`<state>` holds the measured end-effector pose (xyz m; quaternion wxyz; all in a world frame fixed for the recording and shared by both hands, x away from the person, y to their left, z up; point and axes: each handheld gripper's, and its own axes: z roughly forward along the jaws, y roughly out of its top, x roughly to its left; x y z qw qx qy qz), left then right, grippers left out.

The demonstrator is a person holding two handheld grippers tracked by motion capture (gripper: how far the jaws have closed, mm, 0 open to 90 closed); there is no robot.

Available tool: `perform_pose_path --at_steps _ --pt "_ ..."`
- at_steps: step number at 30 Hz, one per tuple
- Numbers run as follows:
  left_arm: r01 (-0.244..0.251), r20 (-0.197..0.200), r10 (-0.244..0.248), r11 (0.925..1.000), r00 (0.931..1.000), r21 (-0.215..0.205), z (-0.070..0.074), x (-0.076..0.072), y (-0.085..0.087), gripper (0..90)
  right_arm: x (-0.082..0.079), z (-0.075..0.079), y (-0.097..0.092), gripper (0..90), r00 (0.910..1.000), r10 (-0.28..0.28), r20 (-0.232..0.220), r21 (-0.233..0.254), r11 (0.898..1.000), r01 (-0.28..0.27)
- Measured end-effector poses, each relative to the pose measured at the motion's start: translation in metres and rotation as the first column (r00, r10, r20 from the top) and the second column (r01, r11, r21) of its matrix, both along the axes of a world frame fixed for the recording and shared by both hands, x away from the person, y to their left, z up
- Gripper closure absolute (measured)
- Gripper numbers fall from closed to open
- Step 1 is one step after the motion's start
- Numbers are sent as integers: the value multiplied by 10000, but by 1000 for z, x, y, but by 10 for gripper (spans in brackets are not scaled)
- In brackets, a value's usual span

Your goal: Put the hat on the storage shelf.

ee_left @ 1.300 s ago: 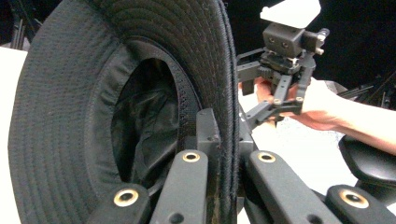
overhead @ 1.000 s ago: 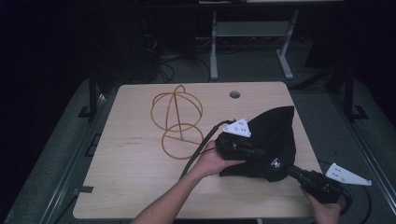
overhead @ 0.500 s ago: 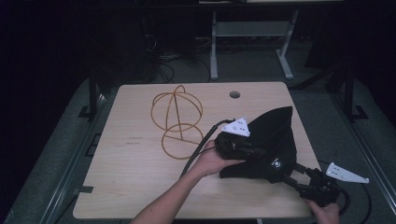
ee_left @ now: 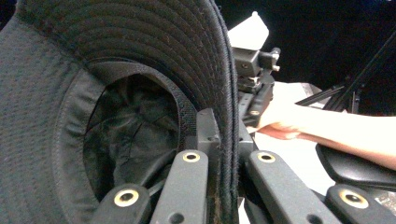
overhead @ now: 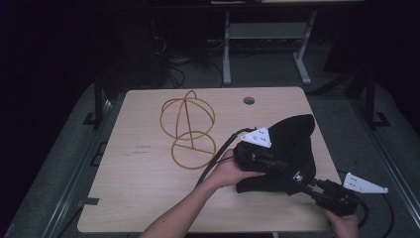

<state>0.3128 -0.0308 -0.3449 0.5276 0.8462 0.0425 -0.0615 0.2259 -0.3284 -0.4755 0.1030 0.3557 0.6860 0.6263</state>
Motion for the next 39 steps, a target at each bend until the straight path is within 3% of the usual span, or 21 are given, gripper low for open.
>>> perform_pose_path --at_steps 3,5,8,18,21,30,39 --pt "35 -29 -35 10000 10000 -80 1 1 -1 877 2 0 -1 861 9996 -152 230 280 9995 146" --pt "-28 -37 27 10000 10000 -83 2 1 -1 877 3 1 -2 881 9992 -214 335 416 9989 200" --pt "-206 34 206 9998 9998 -33 3 2 2 877 2 5 -3 892 9991 -290 312 292 9992 281" --pt "-1045 433 1034 9942 9937 254 9 2 14 858 -7 29 -2 894 9944 -401 980 -415 9982 443" --pt "-1282 669 1259 9913 9898 310 12 1 18 802 -8 39 0 894 9918 -313 1241 -756 9963 409" --pt "-2028 1285 1942 9776 9725 569 18 -5 36 709 -10 56 -1 894 9893 -181 1445 -1249 9915 364" --pt "-2289 1676 2137 9704 9624 771 16 -17 53 601 -7 76 0 894 9874 -46 1584 -1709 9848 320"
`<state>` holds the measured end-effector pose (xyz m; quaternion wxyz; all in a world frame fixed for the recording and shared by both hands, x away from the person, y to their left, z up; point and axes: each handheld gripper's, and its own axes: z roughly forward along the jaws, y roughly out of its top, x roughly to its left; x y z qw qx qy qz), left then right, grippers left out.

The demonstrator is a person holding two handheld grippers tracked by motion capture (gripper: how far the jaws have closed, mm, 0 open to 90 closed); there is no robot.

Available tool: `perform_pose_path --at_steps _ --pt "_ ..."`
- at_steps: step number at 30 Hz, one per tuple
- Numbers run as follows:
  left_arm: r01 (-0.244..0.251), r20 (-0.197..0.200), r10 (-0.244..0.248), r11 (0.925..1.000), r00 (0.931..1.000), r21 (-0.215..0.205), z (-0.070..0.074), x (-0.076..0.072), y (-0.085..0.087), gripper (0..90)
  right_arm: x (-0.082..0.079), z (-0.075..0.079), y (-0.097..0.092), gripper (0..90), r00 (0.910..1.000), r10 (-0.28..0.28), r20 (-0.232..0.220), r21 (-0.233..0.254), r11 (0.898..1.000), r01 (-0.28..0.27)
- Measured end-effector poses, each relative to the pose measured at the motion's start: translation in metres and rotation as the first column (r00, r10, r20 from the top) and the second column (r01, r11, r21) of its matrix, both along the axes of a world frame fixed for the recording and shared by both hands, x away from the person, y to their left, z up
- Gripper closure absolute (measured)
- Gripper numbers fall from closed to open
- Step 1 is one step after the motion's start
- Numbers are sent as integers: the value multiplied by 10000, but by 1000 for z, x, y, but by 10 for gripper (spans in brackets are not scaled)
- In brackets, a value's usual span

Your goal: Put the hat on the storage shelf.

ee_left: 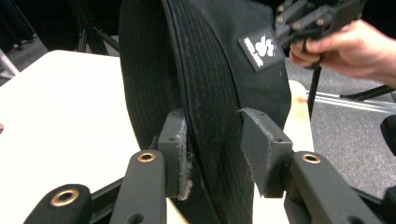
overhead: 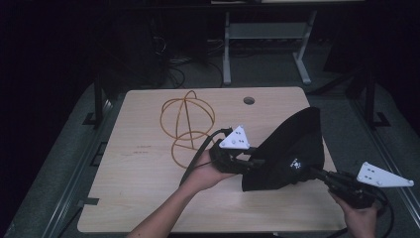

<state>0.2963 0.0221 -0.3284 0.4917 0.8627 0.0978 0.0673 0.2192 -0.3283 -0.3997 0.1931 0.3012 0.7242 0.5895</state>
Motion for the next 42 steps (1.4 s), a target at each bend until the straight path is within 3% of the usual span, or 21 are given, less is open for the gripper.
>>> perform_pose_path --at_steps 10,23,34,42 --pt "-223 134 221 9996 9997 168 -4 -12 22 536 6 26 -2 894 9998 109 155 -349 9993 -104" --pt "-509 245 503 9984 9984 247 -11 -24 52 518 16 57 6 895 9980 460 422 -790 9960 -426" --pt "-957 137 953 9949 9954 321 -29 -29 82 476 29 82 18 895 9955 798 514 -1099 9912 -738" --pt "-1178 104 1175 9926 9930 293 -37 -32 100 452 38 98 27 895 9927 1043 613 -1004 9901 -978"
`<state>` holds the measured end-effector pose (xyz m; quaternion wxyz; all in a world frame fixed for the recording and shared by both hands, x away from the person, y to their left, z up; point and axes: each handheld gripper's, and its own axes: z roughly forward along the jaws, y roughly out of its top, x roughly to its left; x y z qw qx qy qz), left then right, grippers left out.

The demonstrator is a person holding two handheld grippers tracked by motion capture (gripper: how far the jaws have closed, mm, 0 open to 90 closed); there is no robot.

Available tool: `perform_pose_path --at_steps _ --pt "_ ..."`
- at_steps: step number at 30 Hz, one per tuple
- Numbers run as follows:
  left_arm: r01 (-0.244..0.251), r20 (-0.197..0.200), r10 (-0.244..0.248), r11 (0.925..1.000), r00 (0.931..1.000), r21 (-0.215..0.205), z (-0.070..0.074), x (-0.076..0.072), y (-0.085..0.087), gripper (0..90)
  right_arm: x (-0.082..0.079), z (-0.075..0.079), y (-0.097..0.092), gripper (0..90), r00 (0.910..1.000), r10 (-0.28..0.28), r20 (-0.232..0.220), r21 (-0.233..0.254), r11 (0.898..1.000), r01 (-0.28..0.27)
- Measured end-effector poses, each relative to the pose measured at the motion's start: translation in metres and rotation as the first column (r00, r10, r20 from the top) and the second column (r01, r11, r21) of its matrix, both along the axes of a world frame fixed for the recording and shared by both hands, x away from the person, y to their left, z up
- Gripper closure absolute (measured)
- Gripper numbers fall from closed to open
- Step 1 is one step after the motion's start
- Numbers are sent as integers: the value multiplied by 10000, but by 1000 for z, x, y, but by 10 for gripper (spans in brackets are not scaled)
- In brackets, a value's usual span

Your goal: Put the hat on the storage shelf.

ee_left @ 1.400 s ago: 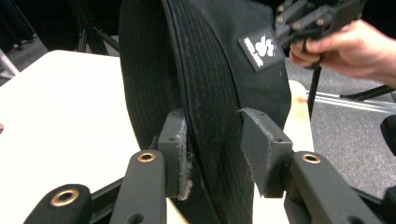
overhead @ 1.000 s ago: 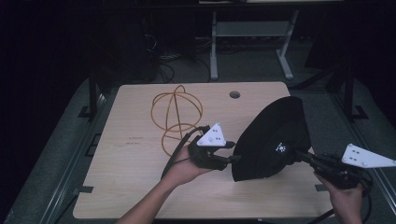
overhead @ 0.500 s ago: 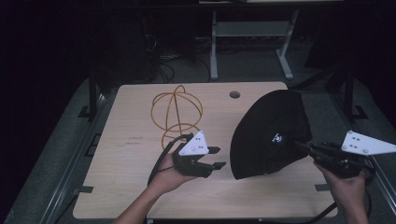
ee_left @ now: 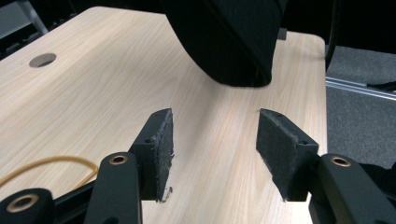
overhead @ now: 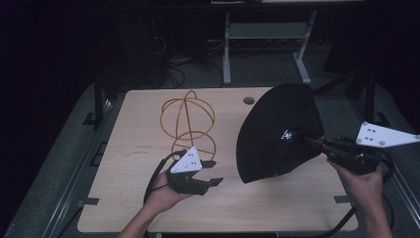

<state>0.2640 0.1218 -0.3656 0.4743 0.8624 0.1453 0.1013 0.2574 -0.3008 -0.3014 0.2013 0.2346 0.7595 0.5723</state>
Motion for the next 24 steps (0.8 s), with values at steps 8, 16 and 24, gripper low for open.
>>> perform_pose_path --at_steps 8,16,24 --pt "-252 -59 253 9996 9997 82 -13 0 13 406 9 11 11 895 9999 97 -111 -69 9999 -97" --pt "-607 -173 611 9979 9980 247 -29 1 24 361 17 19 19 895 9998 198 -83 -110 9997 -199" --pt "-860 -166 864 9961 9961 217 -36 1 34 355 25 31 29 895 9994 325 -65 -264 9991 -327"
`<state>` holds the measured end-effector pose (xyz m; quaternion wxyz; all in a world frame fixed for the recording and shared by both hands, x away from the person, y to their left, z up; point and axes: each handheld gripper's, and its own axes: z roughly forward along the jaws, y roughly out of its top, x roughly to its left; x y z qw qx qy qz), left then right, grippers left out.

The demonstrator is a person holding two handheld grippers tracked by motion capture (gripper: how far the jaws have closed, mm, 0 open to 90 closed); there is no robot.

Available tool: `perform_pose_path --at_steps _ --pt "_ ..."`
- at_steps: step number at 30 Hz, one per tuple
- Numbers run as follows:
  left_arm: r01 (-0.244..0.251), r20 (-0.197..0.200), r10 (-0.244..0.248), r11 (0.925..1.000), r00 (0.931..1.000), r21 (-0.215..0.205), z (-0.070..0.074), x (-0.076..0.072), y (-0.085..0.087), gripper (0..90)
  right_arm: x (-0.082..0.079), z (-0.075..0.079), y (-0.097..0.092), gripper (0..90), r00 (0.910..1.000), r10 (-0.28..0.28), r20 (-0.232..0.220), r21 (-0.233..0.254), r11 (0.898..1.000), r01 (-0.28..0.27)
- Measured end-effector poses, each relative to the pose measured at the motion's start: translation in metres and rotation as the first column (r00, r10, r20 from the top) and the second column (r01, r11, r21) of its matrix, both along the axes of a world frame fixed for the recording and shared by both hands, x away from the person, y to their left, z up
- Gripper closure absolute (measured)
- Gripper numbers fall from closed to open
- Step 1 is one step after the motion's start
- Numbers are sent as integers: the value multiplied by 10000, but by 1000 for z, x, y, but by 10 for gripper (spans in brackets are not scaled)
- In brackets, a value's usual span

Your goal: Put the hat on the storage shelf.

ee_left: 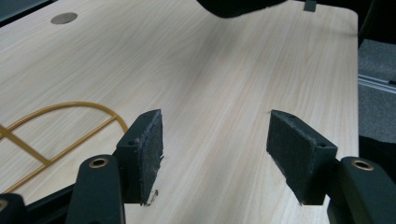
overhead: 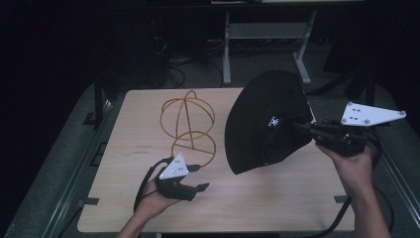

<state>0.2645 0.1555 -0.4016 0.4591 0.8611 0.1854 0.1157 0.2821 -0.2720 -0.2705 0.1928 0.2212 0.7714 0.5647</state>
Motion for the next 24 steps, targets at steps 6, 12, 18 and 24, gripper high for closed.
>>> perform_pose_path --at_steps 6,12,18,24 --pt "-71 79 72 10000 9999 -13 0 0 5 349 6 8 10 895 9999 151 67 -84 9999 -151" --pt "-41 115 40 10000 9999 73 -3 -2 5 336 13 15 21 895 9995 309 46 -112 9995 -308" --pt "-13 22 13 10000 10000 49 -4 -2 5 323 22 22 34 895 9986 514 112 -177 9985 -512" --pt "-52 -16 52 10000 10000 69 -7 -3 5 303 28 25 42 895 9978 657 95 -134 9978 -656"
